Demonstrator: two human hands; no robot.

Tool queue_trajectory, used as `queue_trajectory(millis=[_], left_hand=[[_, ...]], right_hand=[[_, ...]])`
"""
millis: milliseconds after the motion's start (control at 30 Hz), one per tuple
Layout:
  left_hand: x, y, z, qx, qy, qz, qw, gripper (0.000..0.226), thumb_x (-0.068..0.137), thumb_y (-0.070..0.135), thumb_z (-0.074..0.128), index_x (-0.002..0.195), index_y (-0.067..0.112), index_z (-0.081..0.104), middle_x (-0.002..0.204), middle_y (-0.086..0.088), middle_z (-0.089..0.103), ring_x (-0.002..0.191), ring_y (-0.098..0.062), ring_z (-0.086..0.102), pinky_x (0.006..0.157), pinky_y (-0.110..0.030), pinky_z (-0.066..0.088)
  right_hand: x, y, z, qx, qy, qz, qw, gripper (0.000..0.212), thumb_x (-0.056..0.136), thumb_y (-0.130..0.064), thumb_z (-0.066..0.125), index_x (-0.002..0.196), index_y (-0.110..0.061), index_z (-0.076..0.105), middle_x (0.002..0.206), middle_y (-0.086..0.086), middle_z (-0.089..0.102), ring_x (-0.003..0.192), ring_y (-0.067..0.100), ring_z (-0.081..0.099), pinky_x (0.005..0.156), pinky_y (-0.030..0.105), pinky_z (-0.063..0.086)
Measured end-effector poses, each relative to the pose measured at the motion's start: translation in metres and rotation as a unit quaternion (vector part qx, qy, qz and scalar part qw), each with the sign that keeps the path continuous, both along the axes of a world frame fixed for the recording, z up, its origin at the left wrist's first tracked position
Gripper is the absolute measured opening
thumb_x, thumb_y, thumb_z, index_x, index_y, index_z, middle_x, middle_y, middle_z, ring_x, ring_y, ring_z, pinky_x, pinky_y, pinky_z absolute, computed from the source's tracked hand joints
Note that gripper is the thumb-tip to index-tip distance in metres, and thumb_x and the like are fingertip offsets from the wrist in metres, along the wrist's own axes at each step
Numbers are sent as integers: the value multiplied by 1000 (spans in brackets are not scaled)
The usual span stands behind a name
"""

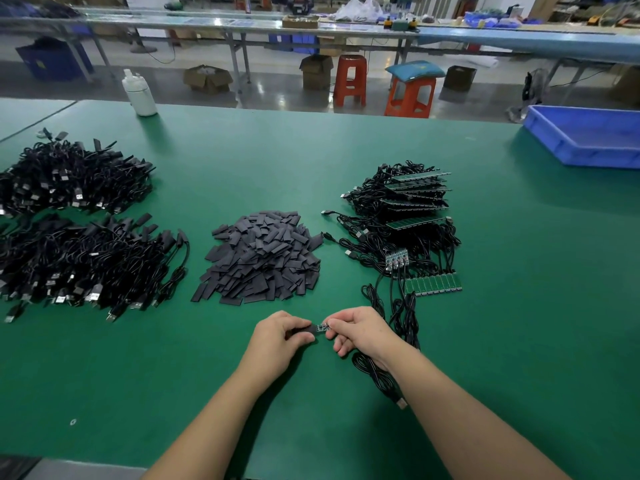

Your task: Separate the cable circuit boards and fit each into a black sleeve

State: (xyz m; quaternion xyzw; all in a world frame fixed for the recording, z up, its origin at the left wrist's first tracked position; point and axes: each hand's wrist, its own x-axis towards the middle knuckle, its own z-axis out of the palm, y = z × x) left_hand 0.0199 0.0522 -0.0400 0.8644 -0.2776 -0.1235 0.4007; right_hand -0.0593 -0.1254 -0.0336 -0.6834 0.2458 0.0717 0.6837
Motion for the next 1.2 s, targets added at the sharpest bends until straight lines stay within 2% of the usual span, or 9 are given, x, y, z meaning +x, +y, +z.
queue_trajectory(millis=[67, 167, 233, 367, 533, 667, 833, 1067, 1200], left_hand=[[-1, -4, 2, 16, -12, -15, 1000, 25, 81, 24, 80, 105, 20, 77, 88, 11, 61, 79, 1, 56, 72, -6, 38], [-4, -11, 3, 42, -42, -26, 998, 23, 84, 29, 76, 106, 26, 76, 91, 11, 64, 88, -8, 60, 81, -24, 47], [-7, -15, 5, 74, -72, -33, 994, 20, 86, 34, 72, 105, 32, 75, 92, 11, 67, 89, -10, 61, 79, -30, 49], [-9, -18, 5, 39, -66, -7, 997, 15, 85, 29, 73, 100, 31, 76, 93, 12, 73, 86, -6, 63, 80, -24, 49], [-12, -19, 0, -5, -59, -2, 998, 13, 85, 19, 74, 97, 24, 78, 90, 11, 76, 83, -2, 66, 77, -8, 44], [-12, -23, 0, 7, -66, -2, 998, 15, 87, 21, 72, 101, 22, 77, 94, 7, 75, 89, -9, 66, 84, -21, 48], [-14, -29, -2, 26, -84, -11, 996, 18, 88, 22, 70, 105, 22, 76, 95, 3, 72, 89, -14, 65, 83, -26, 50], [-8, -42, -2, 156, -123, -70, 978, 19, 95, 25, 54, 107, 21, 68, 96, 1, 60, 93, -23, 61, 78, -33, 48], [-5, -43, 3, 223, -177, -120, 951, 25, 93, 19, 55, 117, 18, 61, 105, -2, 56, 97, -25, 60, 79, -33, 44]], right_hand=[[0, 1, 0, -3, 0, 10, 1000, 11, 98, -5, 56, 99, -5, 67, 77, 7, 69, 53, 14, 61, 49, 23, 52], [-1, 1, 1, -2, -6, 14, 1000, 11, 99, -5, 55, 99, -6, 66, 79, 9, 69, 52, 14, 61, 49, 23, 52], [-1, 1, 2, 0, -9, 13, 1000, 11, 99, -6, 55, 100, -6, 66, 78, 7, 70, 53, 14, 61, 49, 23, 53], [-1, 2, 2, 0, -11, 12, 1000, 14, 100, -6, 55, 110, -2, 63, 81, 9, 71, 56, 14, 64, 51, 23, 54], [-1, 4, 2, 1, -11, 20, 1000, 13, 101, -5, 51, 99, -10, 63, 84, 8, 71, 59, 14, 69, 52, 22, 55], [-1, 5, 1, 5, -10, 18, 1000, 13, 101, -4, 51, 105, -7, 63, 84, 8, 72, 61, 14, 70, 54, 22, 56], [-1, 5, 1, 1, -2, 22, 1000, 26, 103, -3, 45, 124, 3, 59, 92, 12, 70, 65, 14, 71, 57, 22, 56], [-2, 5, 6, 9, 1, 38, 999, 35, 104, 0, 35, 133, 1, 54, 98, 15, 65, 65, 14, 69, 56, 23, 56], [-2, 5, 7, 9, -8, 44, 999, 35, 104, 0, 36, 133, -1, 56, 101, 12, 67, 66, 14, 68, 56, 23, 56]])
